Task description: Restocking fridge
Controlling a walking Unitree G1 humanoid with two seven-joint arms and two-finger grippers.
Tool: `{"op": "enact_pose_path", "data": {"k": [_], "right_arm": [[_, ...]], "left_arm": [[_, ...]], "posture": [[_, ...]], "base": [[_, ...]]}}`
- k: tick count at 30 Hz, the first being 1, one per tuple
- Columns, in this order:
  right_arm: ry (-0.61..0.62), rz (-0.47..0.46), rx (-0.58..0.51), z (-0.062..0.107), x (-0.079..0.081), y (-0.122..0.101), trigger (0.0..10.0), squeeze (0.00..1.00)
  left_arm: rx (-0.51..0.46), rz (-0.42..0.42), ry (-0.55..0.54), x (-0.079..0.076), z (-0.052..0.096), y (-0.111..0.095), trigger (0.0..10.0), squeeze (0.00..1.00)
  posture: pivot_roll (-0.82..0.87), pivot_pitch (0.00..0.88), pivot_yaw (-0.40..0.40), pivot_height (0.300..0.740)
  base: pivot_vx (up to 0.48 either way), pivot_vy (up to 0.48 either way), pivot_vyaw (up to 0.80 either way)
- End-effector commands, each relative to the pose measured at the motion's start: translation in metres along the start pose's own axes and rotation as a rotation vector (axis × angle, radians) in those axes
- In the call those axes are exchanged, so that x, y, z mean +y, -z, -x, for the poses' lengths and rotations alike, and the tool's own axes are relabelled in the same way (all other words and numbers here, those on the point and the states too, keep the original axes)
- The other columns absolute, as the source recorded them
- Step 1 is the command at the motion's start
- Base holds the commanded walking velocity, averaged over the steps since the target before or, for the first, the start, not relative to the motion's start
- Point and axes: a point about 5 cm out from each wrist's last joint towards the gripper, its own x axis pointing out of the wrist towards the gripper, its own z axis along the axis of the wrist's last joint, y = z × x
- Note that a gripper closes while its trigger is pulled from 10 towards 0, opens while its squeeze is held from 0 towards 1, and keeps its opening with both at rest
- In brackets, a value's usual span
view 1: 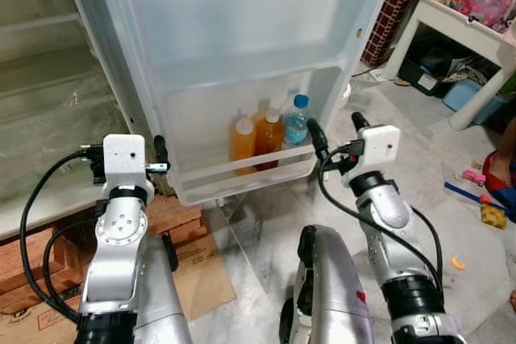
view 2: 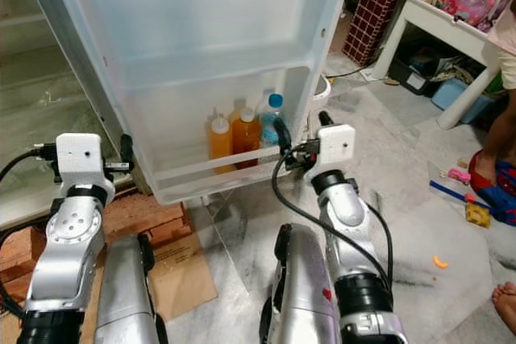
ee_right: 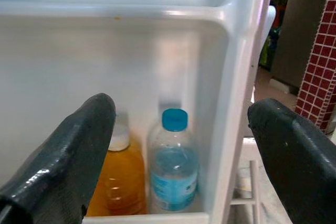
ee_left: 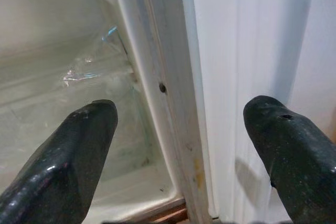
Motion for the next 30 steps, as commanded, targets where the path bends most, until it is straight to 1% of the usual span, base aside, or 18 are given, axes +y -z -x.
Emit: {"op": "enact_pose_path", "data": {"k": [1, 2, 5, 9, 12, 14, 20, 21, 23, 26, 27, 29, 30], "right_arm": [[-0.007, 0.003, -0.012, -0.003, 0.002, -0.008, 10.0, 0.0], [-0.003, 0.008, -0.003, -0.002, 0.002, -0.01, 10.0, 0.0], [0.002, 0.016, -0.002, -0.003, 0.001, -0.011, 10.0, 0.0], [-0.007, 0.002, 0.001, -0.007, -0.001, -0.013, 10.0, 0.0], [0.019, -0.021, 0.011, -0.008, -0.005, -0.013, 10.0, 0.0], [0.03, -0.029, 0.02, -0.008, -0.007, -0.012, 10.0, 0.0], [0.037, -0.047, 0.018, -0.009, -0.008, -0.015, 10.0, 0.0], [0.037, -0.047, 0.018, -0.009, -0.008, -0.015, 10.0, 0.0], [0.046, -0.055, 0.021, -0.009, -0.008, -0.013, 10.0, 0.0], [0.054, -0.06, 0.023, -0.008, -0.008, -0.013, 10.0, 0.0], [0.061, -0.062, 0.026, -0.008, -0.009, -0.014, 10.0, 0.0], [0.054, -0.064, 0.039, -0.005, -0.008, -0.011, 10.0, 0.0], [0.054, -0.064, 0.039, -0.005, -0.008, -0.011, 10.0, 0.0]], "left_arm": [[-0.035, -0.031, 0.017, -0.003, -0.001, -0.003, 10.0, 0.0], [-0.043, -0.044, 0.022, -0.004, -0.001, 0.0, 10.0, 0.0], [-0.046, -0.047, 0.023, -0.004, -0.001, 0.004, 10.0, 0.0], [-0.047, -0.05, 0.036, -0.005, -0.001, 0.006, 10.0, 0.0], [-0.083, -0.074, 0.059, -0.007, 0.0, 0.004, 10.0, 0.0], [-0.093, -0.074, 0.073, -0.008, 0.0, 0.003, 10.0, 0.0], [-0.138, -0.112, 0.131, -0.014, 0.003, -0.001, 10.0, 0.0], [-0.138, -0.112, 0.131, -0.014, 0.003, -0.001, 10.0, 0.0], [-0.143, -0.111, 0.13, -0.012, 0.004, 0.002, 10.0, 0.0], [-0.152, -0.107, 0.126, -0.012, 0.004, 0.002, 10.0, 0.0], [-0.145, -0.096, 0.094, -0.008, 0.002, 0.0, 10.0, 0.0], [-0.137, -0.091, 0.08, -0.005, 0.002, -0.001, 10.0, 0.0], [-0.137, -0.091, 0.08, -0.005, 0.002, -0.001, 10.0, 0.0]], "posture": [[0.05, 0.0, -0.039, 0.488], [0.06, 0.0, -0.043, 0.498], [0.06, 0.0, -0.049, 0.518], [0.06, 0.0, -0.053, 0.543], [0.06, 0.0, -0.05, 0.568], [0.06, 0.0, -0.05, 0.578], [0.06, 0.0, -0.045, 0.633], [0.06, 0.0, -0.045, 0.633], [0.06, 0.0, -0.059, 0.653], [0.06, 0.0, -0.062, 0.663], [0.07, 0.0, -0.065, 0.673], [0.08, 0.0, -0.068, 0.688], [0.08, 0.0, -0.068, 0.688]], "base": [[0.0, 0.0, 0.0], [0.0, 0.0, 0.0], [0.0, 0.0, 0.0], [0.0, 0.0, 0.0], [0.0, 0.0, 0.0], [0.0, 0.0, 0.0], [0.0, 0.0, 0.0], [0.0, 0.0, 0.0], [0.0, 0.0, 0.0], [0.0, 0.0, 0.0], [0.0, 0.0, 0.0], [0.0, 0.0, 0.0], [0.0, 0.0, 0.0]]}}
